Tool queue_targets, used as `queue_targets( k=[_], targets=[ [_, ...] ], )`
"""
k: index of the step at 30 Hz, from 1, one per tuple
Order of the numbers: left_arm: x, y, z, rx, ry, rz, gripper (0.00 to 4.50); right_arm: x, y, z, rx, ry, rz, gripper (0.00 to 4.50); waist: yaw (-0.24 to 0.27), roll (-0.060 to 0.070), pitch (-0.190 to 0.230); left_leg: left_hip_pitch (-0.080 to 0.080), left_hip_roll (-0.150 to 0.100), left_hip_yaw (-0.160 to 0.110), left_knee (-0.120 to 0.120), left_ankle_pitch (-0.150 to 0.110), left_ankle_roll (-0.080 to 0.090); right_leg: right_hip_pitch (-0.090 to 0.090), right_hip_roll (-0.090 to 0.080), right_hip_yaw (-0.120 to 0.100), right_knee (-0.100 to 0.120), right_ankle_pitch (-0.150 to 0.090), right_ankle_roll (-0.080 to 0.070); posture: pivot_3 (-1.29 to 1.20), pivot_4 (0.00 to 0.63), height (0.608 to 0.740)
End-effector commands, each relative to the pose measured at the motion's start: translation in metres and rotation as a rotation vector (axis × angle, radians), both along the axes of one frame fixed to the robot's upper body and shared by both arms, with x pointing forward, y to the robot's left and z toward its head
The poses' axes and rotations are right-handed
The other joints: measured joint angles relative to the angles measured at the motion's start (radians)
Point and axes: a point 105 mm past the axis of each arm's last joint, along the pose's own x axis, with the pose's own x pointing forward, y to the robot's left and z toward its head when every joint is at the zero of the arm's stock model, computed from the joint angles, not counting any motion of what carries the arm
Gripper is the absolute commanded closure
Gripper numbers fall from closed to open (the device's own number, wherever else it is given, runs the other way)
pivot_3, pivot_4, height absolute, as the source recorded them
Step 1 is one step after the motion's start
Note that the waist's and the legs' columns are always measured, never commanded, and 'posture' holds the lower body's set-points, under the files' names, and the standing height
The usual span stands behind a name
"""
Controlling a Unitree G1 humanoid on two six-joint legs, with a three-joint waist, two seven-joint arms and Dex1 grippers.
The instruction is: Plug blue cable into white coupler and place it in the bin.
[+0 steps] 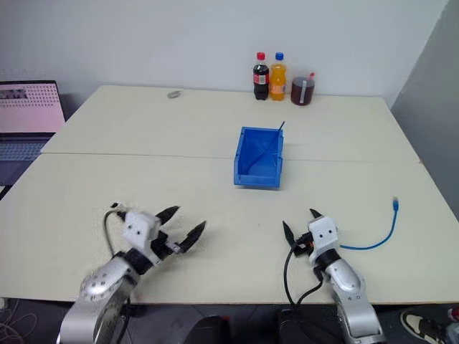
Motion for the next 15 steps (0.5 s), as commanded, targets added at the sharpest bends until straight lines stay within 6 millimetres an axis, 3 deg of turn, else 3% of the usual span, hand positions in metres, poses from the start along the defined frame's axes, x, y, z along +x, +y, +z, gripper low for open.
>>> queue_targets(
  k=[1, 5, 9, 15],
  targets=[
    [0.0, -0.033, 0.027, 0.03, -0.006, -0.275, 0.0, -0.01, -0.03, 0.034, 0.037, -0.071, -0.117, 0.01, 0.003, 0.0, 0.0, 0.0, 0.0, 0.0, 0.0, 0.0, 0.0, 0.0, 0.0, 0.0, 0.0, 0.0, 0.0, 0.0, 0.15, 0.74],
    [-0.005, -0.063, 0.045, 0.083, 0.061, -0.564, 0.0, -0.02, -0.091, 0.049, 0.033, -0.071, -0.395, 0.01, -0.001, 0.0, 0.0, 0.0, -0.001, 0.002, 0.0, 0.0, 0.0, 0.001, 0.0, -0.001, 0.0, 0.0, 0.002, 0.0, 0.15, 0.74],
    [-0.018, -0.078, 0.05, 0.16, 0.109, -0.787, 0.0, -0.023, -0.13, 0.049, -0.052, -0.011, -0.564, 0.01, -0.008, 0.001, 0.0, 0.0, -0.001, 0.003, 0.0, 0.0, 0.0, 0.0, 0.0, 0.0, 0.0, 0.0, 0.002, 0.0, 0.15, 0.74],
    [-0.016, -0.087, 0.047, 0.216, 0.093, -0.881, 0.0, -0.007, -0.155, 0.033, -0.057, 0.153, -0.636, 0.01, -0.019, 0.002, 0.0, 0.001, -0.001, 0.002, -0.001, 0.0, 0.0, 0.0, 0.003, 0.002, 0.001, 0.0, 0.002, 0.0, 0.15, 0.74]
  ],
)
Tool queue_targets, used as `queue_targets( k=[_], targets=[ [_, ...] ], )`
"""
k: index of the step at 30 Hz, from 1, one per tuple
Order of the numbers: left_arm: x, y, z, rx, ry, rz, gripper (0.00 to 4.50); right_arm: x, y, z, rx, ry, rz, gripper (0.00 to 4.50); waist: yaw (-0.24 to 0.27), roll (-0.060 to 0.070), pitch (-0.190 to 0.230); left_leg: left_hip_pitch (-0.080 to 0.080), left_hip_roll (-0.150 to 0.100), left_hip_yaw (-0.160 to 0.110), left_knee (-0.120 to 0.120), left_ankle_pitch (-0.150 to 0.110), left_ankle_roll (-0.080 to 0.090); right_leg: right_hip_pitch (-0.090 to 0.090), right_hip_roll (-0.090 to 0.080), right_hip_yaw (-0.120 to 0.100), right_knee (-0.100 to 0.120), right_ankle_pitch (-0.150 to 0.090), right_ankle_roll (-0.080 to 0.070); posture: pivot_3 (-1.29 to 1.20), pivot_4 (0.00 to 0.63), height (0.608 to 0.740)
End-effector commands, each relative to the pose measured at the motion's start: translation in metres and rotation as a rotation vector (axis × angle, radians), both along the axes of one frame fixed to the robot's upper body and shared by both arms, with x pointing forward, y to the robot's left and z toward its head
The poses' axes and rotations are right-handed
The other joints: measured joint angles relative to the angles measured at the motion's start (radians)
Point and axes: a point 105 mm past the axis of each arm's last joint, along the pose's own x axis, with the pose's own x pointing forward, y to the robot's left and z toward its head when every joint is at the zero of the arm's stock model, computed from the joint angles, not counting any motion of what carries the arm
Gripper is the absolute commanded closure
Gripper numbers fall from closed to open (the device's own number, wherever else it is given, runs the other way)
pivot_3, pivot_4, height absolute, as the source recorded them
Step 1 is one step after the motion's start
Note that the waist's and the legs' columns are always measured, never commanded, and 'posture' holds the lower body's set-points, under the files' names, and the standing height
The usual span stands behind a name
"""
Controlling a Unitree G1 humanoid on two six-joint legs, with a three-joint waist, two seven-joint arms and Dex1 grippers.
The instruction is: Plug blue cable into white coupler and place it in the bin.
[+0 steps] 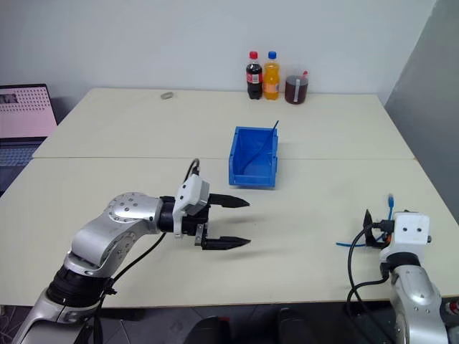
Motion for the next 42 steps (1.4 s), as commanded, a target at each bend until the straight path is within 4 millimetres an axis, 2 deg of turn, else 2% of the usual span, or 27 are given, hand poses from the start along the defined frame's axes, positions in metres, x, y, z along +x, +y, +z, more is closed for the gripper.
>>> queue_targets(
  k=[1, 4, 8, 10, 12, 19, 24, 26, 30, 33, 37, 38, 40, 42],
  targets=[
    [0.002, -0.005, 0.004, -0.006, -0.049, -0.04, 0.0, 0.007, -0.013, 0.0, 0.028, 0.05, -0.033, 0.01, 0.0, 0.0, 0.0, 0.0, 0.0, -0.001, 0.0, 0.0, 0.0, 0.0, 0.0, 0.0, 0.0, 0.0, 0.0, 0.0, 0.15, 0.74],
    [0.005, -0.009, 0.004, -0.017, -0.06, -0.047, 0.0, 0.015, -0.024, -0.008, 0.06, 0.109, -0.054, 0.01, 0.001, 0.0, 0.0, -0.001, 0.0, -0.001, 0.0, 0.0, 0.0, 0.0, 0.0, 0.0, -0.001, 0.0, 0.0, 0.0, 0.15, 0.74],
    [0.004, -0.01, 0.0, -0.02, -0.058, -0.052, 0.0, 0.03, -0.057, -0.025, 0.147, 0.194, -0.134, 0.01, 0.0, 0.0, 0.001, -0.002, 0.0, 0.001, 0.0, 0.0, 0.0, 0.0, -0.001, 0.0, -0.001, 0.0, 0.0, 0.0, 0.15, 0.74],
    [0.005, -0.009, -0.001, -0.016, -0.064, -0.045, 0.0, 0.034, -0.062, -0.028, 0.168, 0.212, -0.134, 0.01, 0.001, 0.001, 0.001, -0.002, -0.001, 0.001, 0.0, 0.0, 0.0, 0.0, -0.002, 0.0, -0.001, 0.0, 0.001, 0.0, 0.15, 0.74],
    [0.006, -0.008, 0.0, -0.016, -0.069, -0.038, 0.0, 0.039, -0.065, -0.033, 0.209, 0.246, -0.123, 0.3, 0.001, 0.001, 0.001, -0.002, -0.001, 0.0, 0.0, 0.0, 0.0, 0.0, -0.001, 0.001, -0.001, 0.0, 0.001, 0.0, 0.15, 0.74],
    [0.006, -0.008, 0.003, -0.014, -0.076, -0.034, 0.0, 0.047, -0.07, -0.037, 0.156, 0.319, -0.068, 1.79, 0.001, 0.001, 0.0, -0.002, -0.001, 0.0, 0.001, 0.0, 0.0, 0.001, -0.001, 0.001, -0.001, 0.0, 0.001, 0.0, 0.15, 0.74],
    [0.006, -0.009, 0.004, -0.011, -0.085, -0.035, 0.0, 0.051, -0.069, -0.038, 0.195, 0.322, -0.056, 2.97, 0.001, 0.0, 0.0, -0.001, -0.001, 0.0, 0.001, 0.0, 0.0, 0.002, -0.001, 0.001, -0.002, 0.001, 0.002, 0.0, 0.15, 0.74],
    [0.006, -0.009, 0.005, -0.011, -0.086, -0.034, 0.0, 0.052, -0.069, -0.036, 0.258, 0.303, -0.062, 3.49, 0.001, 0.0, 0.0, -0.001, -0.001, 0.0, 0.001, 0.0, 0.0, 0.002, -0.001, 0.0, -0.002, 0.001, 0.002, 0.0, 0.15, 0.74],
    [0.005, -0.007, 0.003, -0.007, -0.085, -0.029, 0.0, 0.054, -0.066, -0.026, 0.243, 0.281, 0.005, 4.44, 0.003, 0.0, 0.0, -0.001, -0.001, 0.0, 0.001, 0.0, 0.0, 0.002, -0.001, 0.0, -0.002, 0.001, 0.002, 0.0, 0.15, 0.74],
    [0.005, -0.003, 0.001, -0.003, -0.078, -0.005, 0.0, 0.055, -0.055, -0.013, 0.208, 0.271, 0.136, 4.47, 0.005, 0.0, 0.0, -0.001, -0.001, 0.0, 0.001, 0.0, 0.0, 0.001, -0.001, 0.0, -0.002, 0.001, 0.002, 0.0, 0.15, 0.74],
    [0.006, 0.01, -0.003, 0.016, -0.065, 0.046, 0.0, 0.055, -0.026, 0.01, 0.065, 0.282, 0.414, 4.47, 0.003, 0.002, 0.001, -0.001, 0.0, 0.0, 0.0, 0.0, 0.001, 0.001, -0.001, 0.0, -0.002, 0.001, 0.002, 0.0, 0.15, 0.74],
    [0.006, 0.016, -0.005, 0.026, -0.06, 0.063, 0.0, 0.055, -0.013, 0.019, 0.015, 0.274, 0.508, 4.47, -0.001, 0.003, 0.002, -0.001, 0.0, 0.0, 0.0, 0.0, 0.001, 0.001, -0.001, 0.0, -0.002, 0.001, 0.002, 0.0, 0.15, 0.74],
    [0.007, 0.03, -0.011, 0.048, -0.044, 0.12, 0.0, 0.052, 0.025, 0.038, -0.141, 0.264, 0.755, 4.47, -0.01, 0.005, 0.003, -0.001, 0.0, 0.001, 0.0, 0.0, 0.001, 0.0, -0.001, 0.0, -0.001, 0.001, 0.002, 0.0, 0.15, 0.74],
    [0.005, 0.049, -0.018, 0.078, -0.024, 0.194, 0.0, 0.046, 0.076, 0.046, -0.378, 0.268, 1.024, 4.47, -0.018, 0.005, 0.004, 0.0, 0.001, 0.001, 0.0, 0.0, 0.001, 0.0, 0.0, 0.0, -0.001, 0.001, 0.002, 0.0, 0.15, 0.74]
  ],
)
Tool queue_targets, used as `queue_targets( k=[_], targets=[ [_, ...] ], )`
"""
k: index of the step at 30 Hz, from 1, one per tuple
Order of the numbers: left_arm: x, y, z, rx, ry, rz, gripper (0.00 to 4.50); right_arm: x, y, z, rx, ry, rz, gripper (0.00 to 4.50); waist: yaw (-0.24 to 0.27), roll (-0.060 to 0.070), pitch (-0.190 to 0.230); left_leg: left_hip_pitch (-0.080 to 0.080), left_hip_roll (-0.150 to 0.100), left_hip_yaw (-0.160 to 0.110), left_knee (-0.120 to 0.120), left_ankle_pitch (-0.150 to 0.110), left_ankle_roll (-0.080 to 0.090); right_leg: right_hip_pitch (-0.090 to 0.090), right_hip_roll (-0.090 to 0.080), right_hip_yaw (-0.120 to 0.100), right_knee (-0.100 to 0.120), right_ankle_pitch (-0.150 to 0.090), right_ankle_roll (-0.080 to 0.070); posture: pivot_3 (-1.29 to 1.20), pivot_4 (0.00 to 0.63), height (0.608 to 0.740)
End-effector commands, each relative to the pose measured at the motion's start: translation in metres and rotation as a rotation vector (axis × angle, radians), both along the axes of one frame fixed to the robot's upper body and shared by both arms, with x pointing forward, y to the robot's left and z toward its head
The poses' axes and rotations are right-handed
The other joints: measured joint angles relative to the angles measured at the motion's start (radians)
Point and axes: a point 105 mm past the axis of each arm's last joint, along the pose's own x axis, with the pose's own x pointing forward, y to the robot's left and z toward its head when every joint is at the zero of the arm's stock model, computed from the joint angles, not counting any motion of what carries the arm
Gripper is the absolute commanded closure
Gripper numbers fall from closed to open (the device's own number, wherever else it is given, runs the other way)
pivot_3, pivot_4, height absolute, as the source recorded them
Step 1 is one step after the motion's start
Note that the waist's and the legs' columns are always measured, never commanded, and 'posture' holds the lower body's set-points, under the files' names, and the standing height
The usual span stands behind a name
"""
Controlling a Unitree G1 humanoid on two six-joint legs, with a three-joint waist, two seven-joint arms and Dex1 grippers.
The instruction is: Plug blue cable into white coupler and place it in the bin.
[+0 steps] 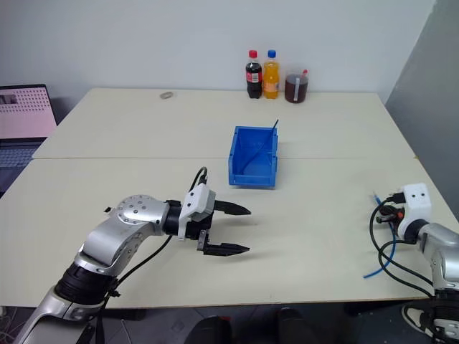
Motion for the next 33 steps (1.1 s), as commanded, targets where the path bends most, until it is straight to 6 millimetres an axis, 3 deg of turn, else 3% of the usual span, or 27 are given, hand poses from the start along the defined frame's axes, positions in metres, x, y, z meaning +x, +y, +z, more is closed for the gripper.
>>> queue_targets(
  k=[1, 5, 8, 12, 15, 22, 33],
  targets=[
    [0.0, 0.028, 0.002, 0.03, -0.029, 0.114, 0.0, -0.008, 0.091, 0.032, -0.265, -0.133, 0.552, 4.47, -0.009, -0.001, 0.0, 0.0, 0.0, 0.0, 0.0, 0.0, 0.0, 0.0, 0.001, 0.0, 0.0, 0.0, 0.0, 0.0, 0.15, 0.74],
    [-0.003, 0.048, -0.006, 0.056, 0.001, 0.2, 0.0, -0.01, 0.151, 0.024, -0.365, -0.194, 0.812, 4.47, -0.004, -0.002, 0.001, 0.0, 0.002, -0.004, 0.0, 0.0, 0.0, 0.0, 0.001, -0.001, 0.0, -0.001, -0.001, 0.0, 0.15, 0.74],
    [-0.007, 0.074, -0.016, 0.093, 0.036, 0.302, 0.0, -0.011, 0.217, 0.013, -0.338, -0.23, 0.998, 4.47, -0.007, -0.005, 0.003, 0.0, 0.002, -0.002, 0.0, 0.0, 0.0, -0.001, 0.0, -0.001, 0.0, -0.001, -0.001, 0.0, 0.15, 0.74],
    [-0.015, 0.097, -0.023, 0.13, 0.076, 0.376, 0.0, -0.014, 0.265, 0.004, -0.34, -0.258, 1.132, 4.47, 0.006, -0.005, 0.004, -0.004, 0.002, -0.001, 0.001, 0.0, 0.0, -0.005, -0.002, -0.002, 0.001, 0.0, -0.003, 0.0, 0.15, 0.74],
    [-0.022, 0.113, -0.028, 0.168, 0.093, 0.419, 0.0, -0.015, 0.287, -0.005, -0.363, -0.269, 1.196, 4.47, 0.025, -0.005, 0.004, -0.005, 0.0, 0.0, 0.001, 0.0, 0.0, -0.006, -0.004, -0.004, 0.001, 0.002, -0.007, 0.0, 0.15, 0.74],
    [-0.029, 0.127, -0.033, 0.19, 0.111, 0.467, 0.0, -0.017, 0.303, -0.019, -0.375, -0.228, 1.258, 4.47, 0.034, -0.006, 0.004, -0.005, 0.001, 0.001, 0.001, 0.0, -0.001, -0.006, -0.005, -0.005, 0.001, 0.001, -0.009, 0.0, 0.15, 0.74],
    [-0.025, 0.119, -0.035, 0.175, 0.114, 0.454, 0.0, -0.018, 0.293, -0.02, -0.351, -0.17, 1.252, 2.09, 0.029, -0.006, 0.004, -0.004, 0.003, -0.001, 0.0, 0.0, -0.001, -0.007, -0.004, -0.006, 0.003, 0.0, -0.012, 0.0, 0.15, 0.74]
  ],
)
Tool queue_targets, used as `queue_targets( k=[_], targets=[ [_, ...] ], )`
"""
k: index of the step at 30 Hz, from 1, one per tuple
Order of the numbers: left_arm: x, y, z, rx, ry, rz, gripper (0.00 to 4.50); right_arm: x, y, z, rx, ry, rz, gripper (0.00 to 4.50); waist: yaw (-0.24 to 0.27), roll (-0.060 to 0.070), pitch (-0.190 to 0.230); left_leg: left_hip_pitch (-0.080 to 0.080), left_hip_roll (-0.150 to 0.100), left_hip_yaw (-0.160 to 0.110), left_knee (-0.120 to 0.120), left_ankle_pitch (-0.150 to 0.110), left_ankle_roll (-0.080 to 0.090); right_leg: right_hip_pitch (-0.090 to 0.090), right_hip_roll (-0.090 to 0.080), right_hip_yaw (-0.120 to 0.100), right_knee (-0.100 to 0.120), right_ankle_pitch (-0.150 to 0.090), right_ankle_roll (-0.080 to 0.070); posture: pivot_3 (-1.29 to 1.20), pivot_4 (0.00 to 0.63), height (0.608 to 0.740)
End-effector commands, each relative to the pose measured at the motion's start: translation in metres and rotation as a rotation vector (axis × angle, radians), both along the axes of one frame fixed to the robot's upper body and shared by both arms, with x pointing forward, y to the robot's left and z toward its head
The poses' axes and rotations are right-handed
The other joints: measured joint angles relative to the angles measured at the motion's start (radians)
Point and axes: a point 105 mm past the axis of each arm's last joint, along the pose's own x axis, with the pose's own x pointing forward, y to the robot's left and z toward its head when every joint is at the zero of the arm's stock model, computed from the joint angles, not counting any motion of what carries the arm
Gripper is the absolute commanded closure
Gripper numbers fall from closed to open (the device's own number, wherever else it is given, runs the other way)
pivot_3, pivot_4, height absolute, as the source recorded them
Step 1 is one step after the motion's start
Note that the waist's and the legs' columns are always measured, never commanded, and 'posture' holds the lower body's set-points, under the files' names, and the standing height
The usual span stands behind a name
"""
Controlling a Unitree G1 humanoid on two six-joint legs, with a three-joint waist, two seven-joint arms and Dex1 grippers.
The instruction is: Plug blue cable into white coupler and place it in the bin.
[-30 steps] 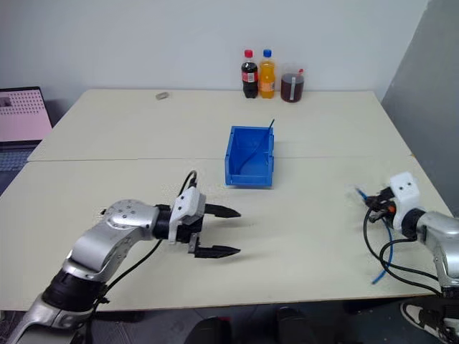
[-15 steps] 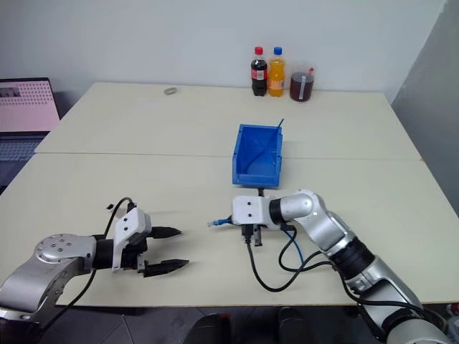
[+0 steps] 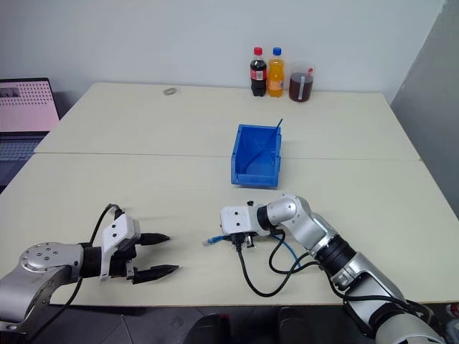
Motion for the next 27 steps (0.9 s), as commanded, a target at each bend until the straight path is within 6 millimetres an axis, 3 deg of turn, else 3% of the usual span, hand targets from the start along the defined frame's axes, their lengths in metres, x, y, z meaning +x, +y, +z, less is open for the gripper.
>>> queue_targets(
  k=[1, 8, 12, 17, 22, 27],
  targets=[
    [0.007, -0.007, 0.007, -0.005, -0.038, -0.018, 0.0, -0.005, -0.007, 0.012, 0.019, 0.012, 0.009, 1.87, 0.001, 0.0, 0.0, 0.0, 0.0, 0.0, 0.0, 0.0, 0.0, 0.0, 0.0, 0.0, 0.0, 0.0, 0.0, 0.0, 0.15, 0.74],
    [0.018, -0.027, 0.006, -0.03, -0.038, -0.052, 0.0, -0.024, -0.033, 0.029, 0.051, 0.141, -0.057, 0.06, 0.003, 0.0, 0.0, 0.0, -0.002, 0.0, 0.001, 0.0, 0.0, 0.002, 0.0, -0.001, -0.001, 0.0, 0.001, 0.0, 0.15, 0.74],
    [0.019, -0.041, -0.005, -0.001, -0.013, -0.073, 0.0, -0.03, -0.053, 0.035, 0.063, 0.146, -0.136, 0.02, 0.001, 0.0, 0.0, 0.0, -0.001, -0.001, 0.0, 0.0, 0.0, 0.001, 0.001, -0.001, -0.001, 0.0, 0.001, 0.0, 0.15, 0.74],
    [0.021, -0.046, -0.018, 0.058, -0.006, -0.084, 0.0, -0.034, -0.061, 0.047, 0.117, 0.138, -0.219, 0.02, 0.0, 0.0, 0.0, 0.001, -0.001, -0.002, 0.0, 0.0, 0.0, 0.002, 0.001, 0.0, 0.0, 0.0, 0.001, 0.0, 0.15, 0.74],
    [0.025, -0.056, -0.028, 0.075, -0.019, -0.079, 0.94, -0.037, -0.069, 0.055, 0.153, 0.126, -0.295, 0.0, 0.007, 0.0, -0.001, 0.002, -0.003, -0.002, 0.001, 0.0, 0.0, 0.005, 0.001, -0.001, -0.001, -0.002, 0.007, 0.0, 0.15, 0.74],
    [0.025, -0.06, -0.042, 0.081, 0.001, -0.063, 2.18, -0.039, -0.071, 0.057, 0.172, 0.126, -0.336, 0.0, 0.007, 0.001, -0.002, 0.003, -0.003, -0.001, 0.002, 0.0, 0.0, 0.007, 0.001, 0.0, -0.002, -0.001, 0.008, 0.0, 0.15, 0.74]
  ],
)
